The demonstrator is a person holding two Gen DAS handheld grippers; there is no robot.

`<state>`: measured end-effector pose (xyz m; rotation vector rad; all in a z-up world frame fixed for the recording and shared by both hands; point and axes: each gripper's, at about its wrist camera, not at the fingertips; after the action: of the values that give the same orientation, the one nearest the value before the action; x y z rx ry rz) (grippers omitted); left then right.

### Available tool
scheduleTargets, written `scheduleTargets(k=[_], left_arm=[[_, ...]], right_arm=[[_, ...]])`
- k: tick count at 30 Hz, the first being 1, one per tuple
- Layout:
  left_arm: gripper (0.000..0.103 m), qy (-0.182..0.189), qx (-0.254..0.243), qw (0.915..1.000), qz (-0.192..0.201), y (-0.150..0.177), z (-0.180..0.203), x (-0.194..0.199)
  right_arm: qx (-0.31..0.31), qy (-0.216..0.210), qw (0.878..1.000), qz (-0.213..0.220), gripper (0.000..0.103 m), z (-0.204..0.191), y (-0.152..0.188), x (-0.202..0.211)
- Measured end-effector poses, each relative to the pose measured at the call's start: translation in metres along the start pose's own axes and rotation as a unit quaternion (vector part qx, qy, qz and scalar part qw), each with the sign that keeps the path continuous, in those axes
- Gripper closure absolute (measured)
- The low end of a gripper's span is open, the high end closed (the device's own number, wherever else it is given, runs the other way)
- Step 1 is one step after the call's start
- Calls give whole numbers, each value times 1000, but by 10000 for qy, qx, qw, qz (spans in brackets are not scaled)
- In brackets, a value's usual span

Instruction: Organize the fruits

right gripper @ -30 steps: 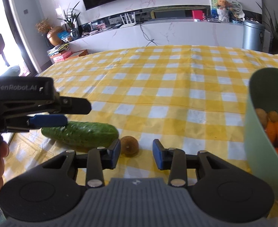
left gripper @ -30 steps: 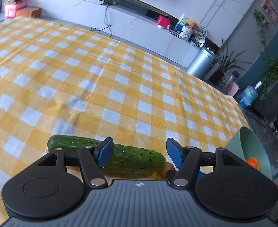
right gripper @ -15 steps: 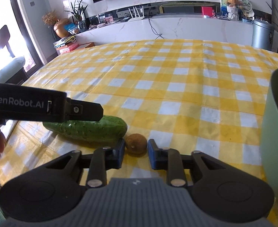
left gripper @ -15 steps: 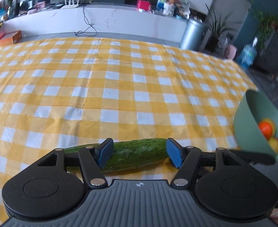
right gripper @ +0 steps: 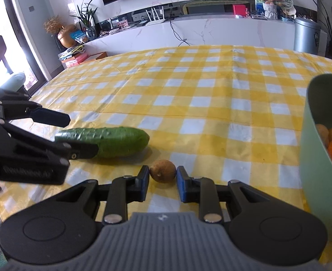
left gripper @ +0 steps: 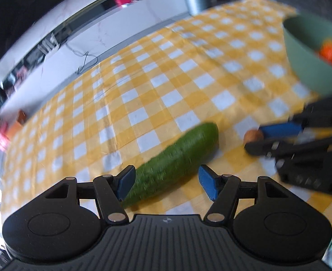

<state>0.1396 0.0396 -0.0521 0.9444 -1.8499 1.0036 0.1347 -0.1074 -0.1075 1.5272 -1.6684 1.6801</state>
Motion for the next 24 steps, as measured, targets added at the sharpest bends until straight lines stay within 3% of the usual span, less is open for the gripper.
scheduleTargets(k=[5,10,15,18,24], left_arm=[[28,-524,-545,9971,-93,-3,18,-15],[26,-486,-612,9969,48,-7,15,-24],[26,-223,-317,9991,164,-15,-2,-27],[29,-110,-108,9997,179,-18,-10,-30],[39,-80,-156,9998,138,-19,-11,-27]], right_arm=[[-45,-24,10000,-27,80,1,0,-1],[-48,-25,10000,-30,80,1,2,-2],[-55,-29,10000,-13,80,0,2,-1],[-76,-117,9999,-35,80,0,1,-2],[-24,-90,10000,1,80,-3,1,-3]])
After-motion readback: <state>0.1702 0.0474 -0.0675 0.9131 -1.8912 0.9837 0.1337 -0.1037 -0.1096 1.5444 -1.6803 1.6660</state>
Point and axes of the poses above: each gripper's, at about its wrist camera, not at the fingertips, and x roughly against the way its jaws point, z to its right, y to its underside, and after that the axes turned 12 degrees about -z, right-handed
